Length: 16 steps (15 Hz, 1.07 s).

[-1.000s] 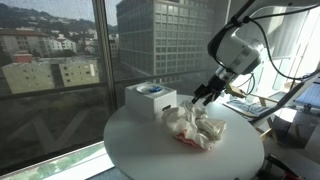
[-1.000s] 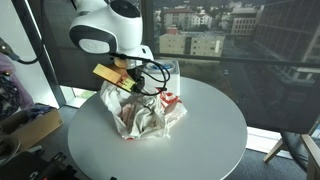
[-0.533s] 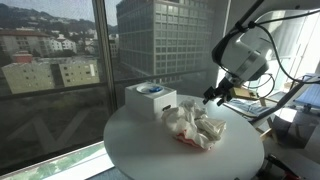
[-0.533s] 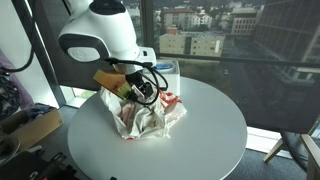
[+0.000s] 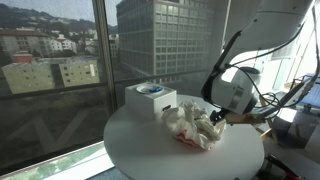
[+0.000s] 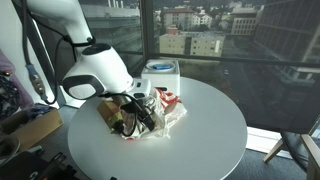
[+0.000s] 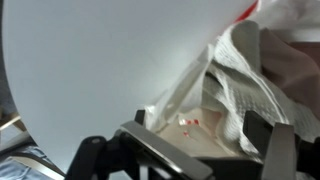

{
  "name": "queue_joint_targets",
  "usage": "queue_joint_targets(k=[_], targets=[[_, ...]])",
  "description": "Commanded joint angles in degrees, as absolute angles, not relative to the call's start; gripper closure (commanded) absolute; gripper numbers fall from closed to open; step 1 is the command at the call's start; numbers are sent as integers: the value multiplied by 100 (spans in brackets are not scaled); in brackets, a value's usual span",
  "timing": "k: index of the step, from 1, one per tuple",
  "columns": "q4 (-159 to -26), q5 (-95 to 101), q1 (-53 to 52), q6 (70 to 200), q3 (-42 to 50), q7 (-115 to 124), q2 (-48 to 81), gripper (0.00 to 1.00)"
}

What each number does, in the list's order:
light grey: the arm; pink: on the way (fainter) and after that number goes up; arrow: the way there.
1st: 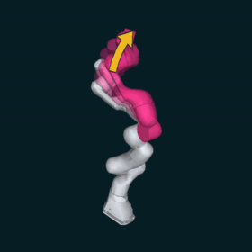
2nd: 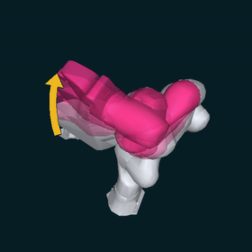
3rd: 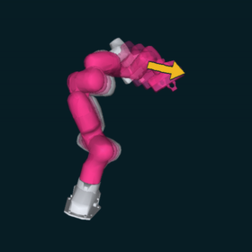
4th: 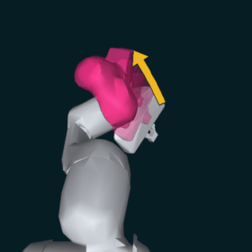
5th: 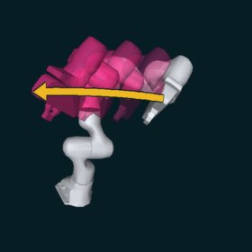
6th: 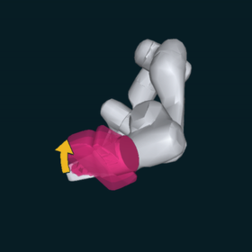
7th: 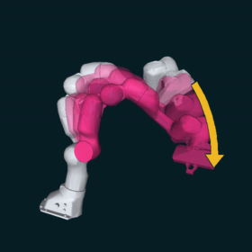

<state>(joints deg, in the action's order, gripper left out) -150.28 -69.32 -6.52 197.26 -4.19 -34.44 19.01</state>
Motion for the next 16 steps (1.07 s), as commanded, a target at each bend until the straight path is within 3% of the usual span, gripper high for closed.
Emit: queue_joint_targets(k=[1, 8, 16], targets=[[-14606, -7842, -1254, 20219, -18, -3587, 2725, 0], [-13940, -8968, -1594, 20214, 55, -4098, 3165, 0], [-12840, -10371, -1387, 21135, -150, -5043, 3692, 0]])
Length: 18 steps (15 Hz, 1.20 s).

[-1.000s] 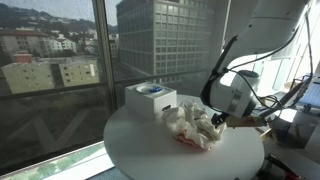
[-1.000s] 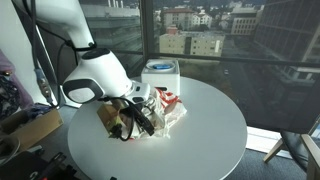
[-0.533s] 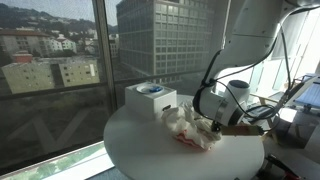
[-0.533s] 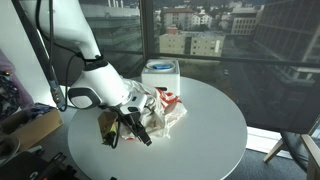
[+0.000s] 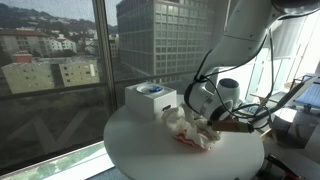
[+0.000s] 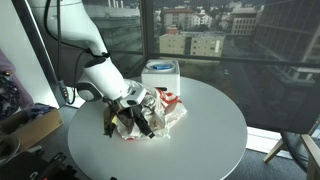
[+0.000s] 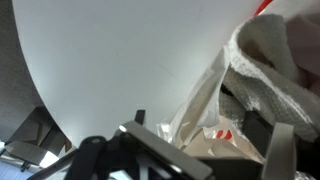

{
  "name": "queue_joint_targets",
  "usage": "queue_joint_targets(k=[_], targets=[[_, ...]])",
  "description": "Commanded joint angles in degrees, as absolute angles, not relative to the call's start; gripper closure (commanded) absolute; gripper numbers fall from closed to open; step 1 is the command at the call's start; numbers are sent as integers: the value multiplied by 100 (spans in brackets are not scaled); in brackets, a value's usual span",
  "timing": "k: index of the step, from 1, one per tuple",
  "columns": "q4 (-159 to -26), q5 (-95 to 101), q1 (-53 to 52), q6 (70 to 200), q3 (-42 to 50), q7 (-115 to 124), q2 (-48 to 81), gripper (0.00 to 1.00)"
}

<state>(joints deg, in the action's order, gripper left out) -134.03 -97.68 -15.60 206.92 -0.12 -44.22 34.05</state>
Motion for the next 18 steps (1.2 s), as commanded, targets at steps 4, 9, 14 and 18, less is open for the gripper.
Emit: queue_joint_targets(k=[4, 9, 14, 18], targets=[[-12277, -11072, -1078, 21539, -408, -5858, 3916, 0], [-12115, -11835, -729, 22176, -736, -6619, 3763, 0], [-11585, -11919, -571, 22623, -802, -7031, 3949, 0], [-10903, -12090, -234, 22763, -956, -7692, 4325, 0]])
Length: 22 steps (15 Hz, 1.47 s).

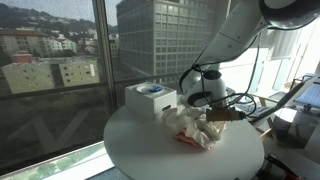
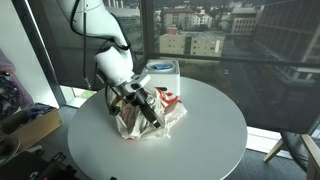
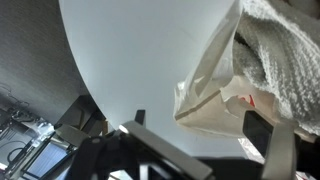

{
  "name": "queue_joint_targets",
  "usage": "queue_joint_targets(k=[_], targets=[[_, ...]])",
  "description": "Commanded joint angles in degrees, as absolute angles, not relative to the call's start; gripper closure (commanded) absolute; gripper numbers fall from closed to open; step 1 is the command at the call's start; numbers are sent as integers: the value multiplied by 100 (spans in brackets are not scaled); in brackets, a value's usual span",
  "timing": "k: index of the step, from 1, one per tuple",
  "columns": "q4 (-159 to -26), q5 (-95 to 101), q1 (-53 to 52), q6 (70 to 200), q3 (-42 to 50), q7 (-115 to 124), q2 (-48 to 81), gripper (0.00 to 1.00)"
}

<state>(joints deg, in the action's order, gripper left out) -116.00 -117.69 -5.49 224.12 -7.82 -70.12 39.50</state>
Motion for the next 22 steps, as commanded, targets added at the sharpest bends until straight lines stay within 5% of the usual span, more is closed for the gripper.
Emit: queue_joint_targets(k=[1, 9, 10, 11, 20, 22], targets=[[-10738, -12170, -138, 22803, -1000, -7863, 4429, 0], [-10023, -12291, 592, 23265, -1533, -8384, 5125, 0], [-9950, -12287, 609, 23339, -1541, -8401, 5195, 25], [-9880, -12302, 643, 23395, -1569, -8456, 5254, 26], [-9139, -12495, 721, 24039, -1670, -8853, 5810, 93], [-9002, -12593, 613, 24384, -1623, -8730, 5898, 95]])
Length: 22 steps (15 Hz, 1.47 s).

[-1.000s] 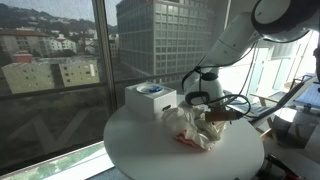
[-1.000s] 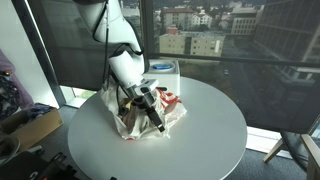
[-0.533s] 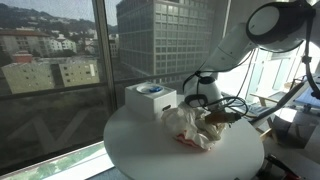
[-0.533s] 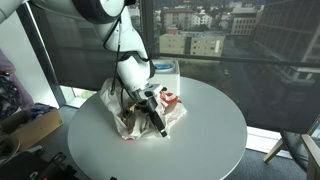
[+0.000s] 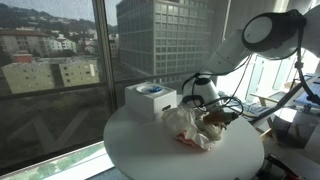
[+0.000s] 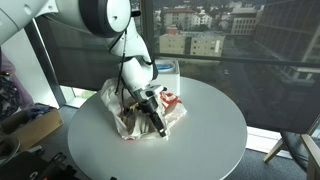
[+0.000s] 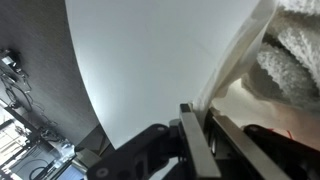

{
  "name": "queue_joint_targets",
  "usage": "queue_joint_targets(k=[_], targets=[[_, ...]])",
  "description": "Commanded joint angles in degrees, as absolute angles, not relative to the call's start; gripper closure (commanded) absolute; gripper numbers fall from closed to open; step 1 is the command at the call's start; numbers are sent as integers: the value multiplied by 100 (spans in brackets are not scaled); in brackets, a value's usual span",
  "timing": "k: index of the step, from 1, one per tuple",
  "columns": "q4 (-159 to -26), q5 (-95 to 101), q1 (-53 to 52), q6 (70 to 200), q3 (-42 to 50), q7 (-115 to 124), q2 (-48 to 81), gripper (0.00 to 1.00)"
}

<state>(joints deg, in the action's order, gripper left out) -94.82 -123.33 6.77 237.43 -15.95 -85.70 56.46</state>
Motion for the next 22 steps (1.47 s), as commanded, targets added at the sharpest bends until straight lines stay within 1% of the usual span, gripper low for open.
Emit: queue_joint_targets(k=[1, 2, 3, 4, 5, 6, 7, 8, 9, 10, 11, 12, 13, 14, 15, 16, 17, 18, 19, 22], targets=[[-8940, -12632, 571, 24560, -1609, -8685, 5936, 98], [-8907, -12686, 519, 24738, -1593, -8615, 5951, 95], [-9166, -13345, -124, 24221, -694, -8777, 5706, 94], [-9220, -13534, -229, 24194, -586, -8756, 5663, 93], [-9015, -13308, 11, 24665, -984, -8563, 5790, 93], [-9358, -13927, -634, 24170, -106, -8743, 5560, 92], [-9436, -14082, -779, 24172, 32, -8684, 5482, 93], [-9230, -13900, -599, 24582, -286, -8550, 5551, 92], [-9548, -14326, -1150, 24176, 414, -8651, 5381, 94], [-9597, -14355, -1227, 24178, 445, -8622, 5286, 93], [-9507, -14190, -1117, 24404, 221, -8561, 5217, 94], [-9675, -14307, -1374, 24236, 500, -8604, 5095, 93], [-9819, -14296, -1431, 24162, 518, -8708, 4903, 93], [-9813, -14107, -1315, 24287, 308, -8733, 4753, 92], [-9961, -14092, -1358, 24196, 322, -8768, 4565, 93], [-10142, -13577, -901, 24334, -309, -8442, 4352, 92], [-10220, -13942, -1296, 24138, 188, -8800, 4169, 94], [-10422, -13447, -816, 24247, -482, -8467, 3971, 93], [-10550, -13385, -758, 24212, -553, -8500, 3796, 94], [-10915, -13350, -459, 24222, -916, -8580, 3299, 92]])
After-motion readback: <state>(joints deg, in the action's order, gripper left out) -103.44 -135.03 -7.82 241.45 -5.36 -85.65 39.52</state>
